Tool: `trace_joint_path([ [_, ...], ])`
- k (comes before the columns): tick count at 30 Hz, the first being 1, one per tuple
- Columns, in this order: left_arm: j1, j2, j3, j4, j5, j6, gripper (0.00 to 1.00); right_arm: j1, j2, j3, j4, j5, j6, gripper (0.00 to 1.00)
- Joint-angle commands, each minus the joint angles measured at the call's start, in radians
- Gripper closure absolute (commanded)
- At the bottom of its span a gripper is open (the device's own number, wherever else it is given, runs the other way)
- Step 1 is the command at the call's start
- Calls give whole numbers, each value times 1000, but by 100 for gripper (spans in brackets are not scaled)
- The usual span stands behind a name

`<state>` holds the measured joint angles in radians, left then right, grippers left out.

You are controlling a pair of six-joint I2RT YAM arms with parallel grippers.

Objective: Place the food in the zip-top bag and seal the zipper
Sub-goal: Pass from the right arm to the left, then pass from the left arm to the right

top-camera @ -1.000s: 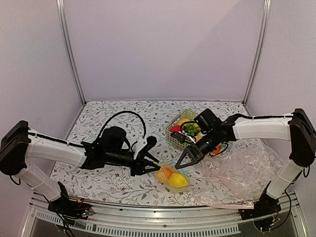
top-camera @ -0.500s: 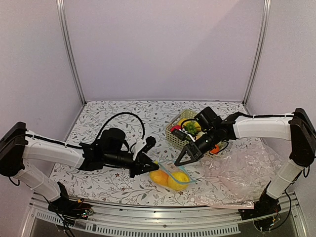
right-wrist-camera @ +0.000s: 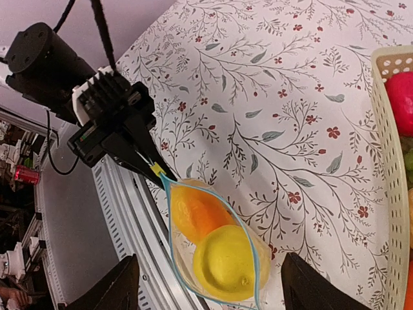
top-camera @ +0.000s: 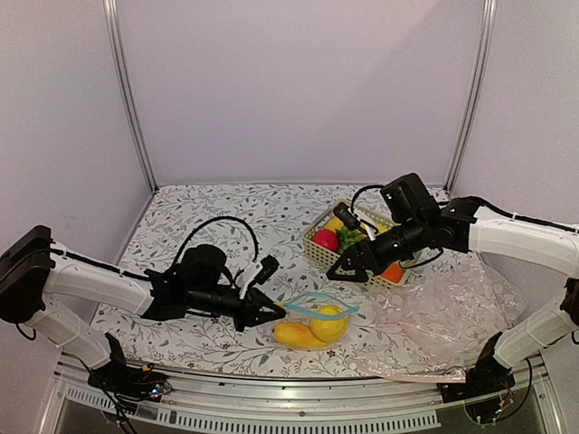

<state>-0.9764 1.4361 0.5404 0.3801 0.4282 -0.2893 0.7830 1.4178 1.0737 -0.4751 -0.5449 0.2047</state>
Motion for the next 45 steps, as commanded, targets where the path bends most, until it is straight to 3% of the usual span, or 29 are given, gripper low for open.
trace_joint_path([
  [1, -13, -22, -13, 30, -11, -47, 100, 109, -33, 26, -93, 172, -50, 26],
  [7, -12, -33, -11, 19, -8, -48, 100, 214, 9, 34, -113, 217, -63, 42],
  [27, -12, -31, 0, 4, 25, -26, 100, 246, 114, 59, -50, 247, -145, 51],
  [34, -13, -29, 11, 3, 29, -25, 100, 246, 184, 90, -59, 149, -153, 76],
  [39, -12, -17, 20, 3, 36, -24, 100, 246, 213, 97, -44, 109, -148, 80],
  [41, -12, -13, 22, 3, 39, -24, 100, 246, 214, 97, -34, 99, -144, 88],
  [43, -13, -13, 24, 2, 34, -24, 97, 247, 214, 96, -27, 93, -140, 99],
  [45, -11, -21, 18, 4, 18, -33, 86, 246, 208, 90, -20, 100, -139, 100],
])
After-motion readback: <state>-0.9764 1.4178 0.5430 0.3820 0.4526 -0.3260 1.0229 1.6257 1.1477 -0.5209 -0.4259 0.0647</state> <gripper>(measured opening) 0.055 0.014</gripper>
